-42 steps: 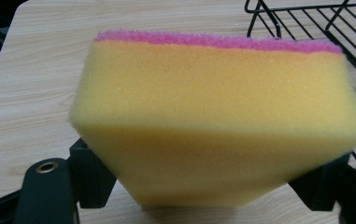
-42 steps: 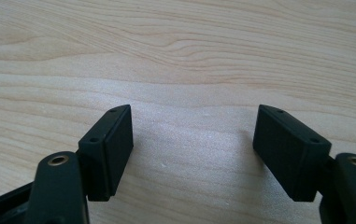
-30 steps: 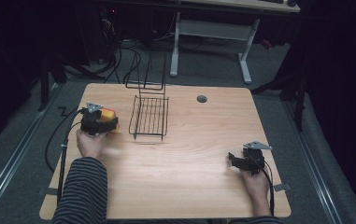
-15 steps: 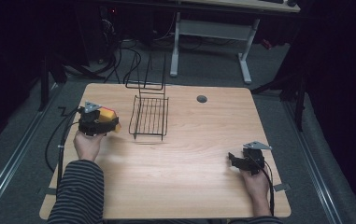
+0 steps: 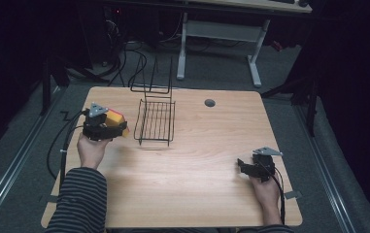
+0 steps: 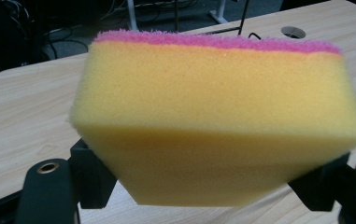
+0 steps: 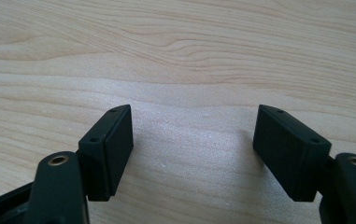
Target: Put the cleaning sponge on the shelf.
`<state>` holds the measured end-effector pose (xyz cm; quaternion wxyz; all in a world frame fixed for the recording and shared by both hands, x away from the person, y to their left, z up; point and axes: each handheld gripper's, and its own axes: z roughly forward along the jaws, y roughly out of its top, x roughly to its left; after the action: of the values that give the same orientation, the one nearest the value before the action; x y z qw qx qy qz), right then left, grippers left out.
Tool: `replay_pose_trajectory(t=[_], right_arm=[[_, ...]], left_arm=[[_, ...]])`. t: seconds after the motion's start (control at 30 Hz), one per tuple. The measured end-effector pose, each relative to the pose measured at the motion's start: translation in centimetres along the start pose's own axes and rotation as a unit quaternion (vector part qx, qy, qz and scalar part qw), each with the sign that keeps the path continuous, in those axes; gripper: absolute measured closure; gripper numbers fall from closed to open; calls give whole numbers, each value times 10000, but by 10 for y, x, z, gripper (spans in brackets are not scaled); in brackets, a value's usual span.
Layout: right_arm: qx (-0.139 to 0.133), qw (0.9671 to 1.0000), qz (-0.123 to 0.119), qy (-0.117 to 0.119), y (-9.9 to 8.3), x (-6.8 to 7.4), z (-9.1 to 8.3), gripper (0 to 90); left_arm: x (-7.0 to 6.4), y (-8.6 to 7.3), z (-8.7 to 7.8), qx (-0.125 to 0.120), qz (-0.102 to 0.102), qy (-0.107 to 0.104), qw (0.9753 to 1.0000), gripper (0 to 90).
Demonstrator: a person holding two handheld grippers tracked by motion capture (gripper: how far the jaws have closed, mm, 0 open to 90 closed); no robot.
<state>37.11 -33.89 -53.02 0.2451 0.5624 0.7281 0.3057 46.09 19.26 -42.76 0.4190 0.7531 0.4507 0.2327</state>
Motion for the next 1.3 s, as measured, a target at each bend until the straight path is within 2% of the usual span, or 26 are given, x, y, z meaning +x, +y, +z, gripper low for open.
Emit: replay_pose_trajectory(t=[0.13,0.23,0.4,0.53,0.63,0.7,0.9,1.03,1.3], right_arm=[[1,10000,2,-3,0,0,0,291],[-6,10000,2,-7,0,0,0,290],[2,10000,1,-3,0,0,0,291],[-3,10000,2,-7,0,0,0,291],[-6,10000,3,-7,0,0,0,291],[-1,10000,1,-3,0,0,0,291],[-1,10000,-4,-7,0,0,0,290],[-7,10000,0,-6,0,0,0,290],[7,10000,1,-2,0,0,0,290]], left_arm=[[-5,4,-1,-12,73,-127,9999,237],[-7,5,-1,-32,17,-291,9996,238],[-13,10,1,23,131,-375,9992,239],[-20,15,3,38,285,-456,9985,239],[-26,18,5,89,493,-372,9981,239],[-29,19,6,112,533,-415,9977,239],[-36,24,12,102,558,-544,9969,239],[-38,26,16,-49,361,-741,9966,239],[-46,31,32,10,397,-756,9963,239]])
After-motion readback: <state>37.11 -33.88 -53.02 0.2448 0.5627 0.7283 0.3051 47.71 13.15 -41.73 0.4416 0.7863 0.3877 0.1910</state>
